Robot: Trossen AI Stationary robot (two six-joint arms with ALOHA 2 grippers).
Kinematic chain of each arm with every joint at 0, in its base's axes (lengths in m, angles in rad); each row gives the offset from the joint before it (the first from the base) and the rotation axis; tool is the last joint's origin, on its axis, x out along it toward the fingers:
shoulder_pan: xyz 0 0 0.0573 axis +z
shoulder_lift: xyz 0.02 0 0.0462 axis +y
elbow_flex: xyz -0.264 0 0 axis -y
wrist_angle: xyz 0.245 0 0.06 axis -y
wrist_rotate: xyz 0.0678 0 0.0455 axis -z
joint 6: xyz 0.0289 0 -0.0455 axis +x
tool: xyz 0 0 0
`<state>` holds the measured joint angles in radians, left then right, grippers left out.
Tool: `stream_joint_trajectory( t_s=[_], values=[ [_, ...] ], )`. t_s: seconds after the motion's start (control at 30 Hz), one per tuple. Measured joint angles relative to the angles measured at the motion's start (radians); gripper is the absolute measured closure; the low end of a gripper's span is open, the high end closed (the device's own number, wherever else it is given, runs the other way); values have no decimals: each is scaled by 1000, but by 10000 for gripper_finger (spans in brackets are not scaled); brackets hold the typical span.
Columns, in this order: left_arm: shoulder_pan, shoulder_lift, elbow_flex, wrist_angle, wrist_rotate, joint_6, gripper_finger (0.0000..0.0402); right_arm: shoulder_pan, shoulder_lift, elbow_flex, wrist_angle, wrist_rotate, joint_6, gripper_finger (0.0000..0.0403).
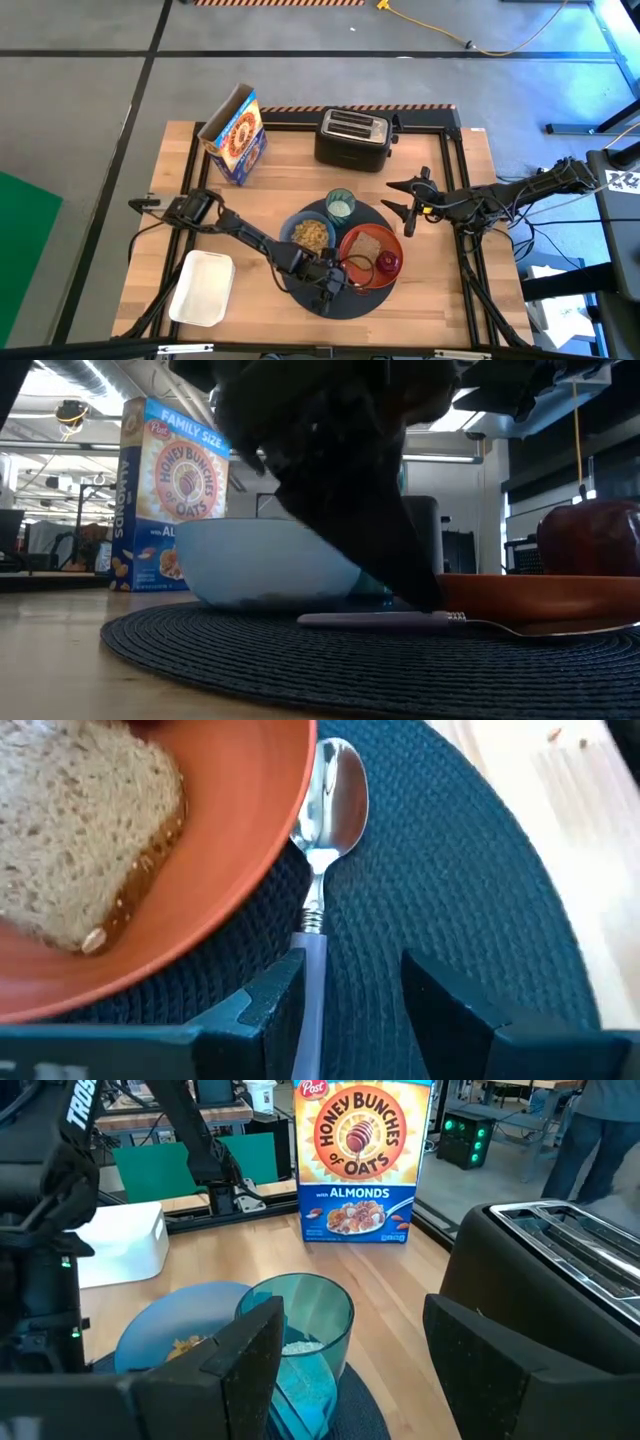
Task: Arrange a breakfast setting
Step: Adjust the purple spoon on the place mat
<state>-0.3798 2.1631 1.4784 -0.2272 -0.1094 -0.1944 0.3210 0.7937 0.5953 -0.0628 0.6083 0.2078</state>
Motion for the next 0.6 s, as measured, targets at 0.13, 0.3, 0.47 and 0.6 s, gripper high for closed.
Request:
stream_joint_trajectory(
  t_s=[0.13,0.3,0.47,0.6],
  values=[
    [0,7,1,-2,-15,20,241,0,0,0,0,0,0,173],
    [4,7,1,-5,-57,38,241,0,0,0,0,0,0,173],
    [4,7,1,-23,-73,46,241,0,0,0,0,0,0,173],
    [4,7,2,-27,-121,48,241,0,0,0,0,0,0,173]
  ],
)
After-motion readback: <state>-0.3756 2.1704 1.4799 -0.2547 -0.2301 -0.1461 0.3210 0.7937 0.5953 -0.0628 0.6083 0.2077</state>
